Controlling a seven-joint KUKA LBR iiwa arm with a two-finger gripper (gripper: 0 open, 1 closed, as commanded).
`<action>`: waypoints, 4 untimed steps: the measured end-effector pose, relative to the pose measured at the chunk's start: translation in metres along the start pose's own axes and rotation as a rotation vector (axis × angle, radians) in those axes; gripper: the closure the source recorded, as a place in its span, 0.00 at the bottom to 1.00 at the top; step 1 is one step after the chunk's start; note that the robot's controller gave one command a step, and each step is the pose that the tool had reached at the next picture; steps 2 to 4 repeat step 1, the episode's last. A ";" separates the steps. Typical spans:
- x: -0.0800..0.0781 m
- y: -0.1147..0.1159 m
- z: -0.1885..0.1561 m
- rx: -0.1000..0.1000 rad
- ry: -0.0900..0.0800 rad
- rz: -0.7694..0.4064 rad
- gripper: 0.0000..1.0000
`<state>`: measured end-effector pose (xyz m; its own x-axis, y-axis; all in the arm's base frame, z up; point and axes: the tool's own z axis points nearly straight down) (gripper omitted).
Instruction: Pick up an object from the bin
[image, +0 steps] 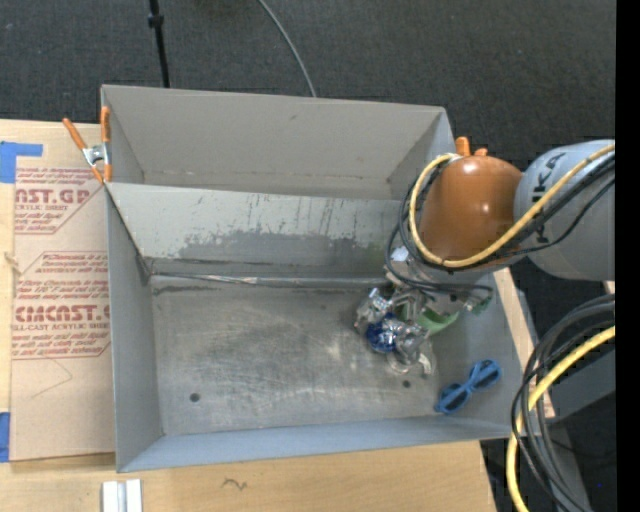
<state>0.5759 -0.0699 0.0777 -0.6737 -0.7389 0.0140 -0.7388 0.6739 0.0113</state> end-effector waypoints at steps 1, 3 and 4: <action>-0.007 0.014 -0.133 0.019 -0.019 -0.238 1.00; -0.007 0.014 -0.133 0.019 -0.019 -0.238 1.00; -0.007 0.014 -0.133 0.019 -0.019 -0.238 1.00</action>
Offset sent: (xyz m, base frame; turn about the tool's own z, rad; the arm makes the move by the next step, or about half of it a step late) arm -0.0053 0.0134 0.1294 -0.2382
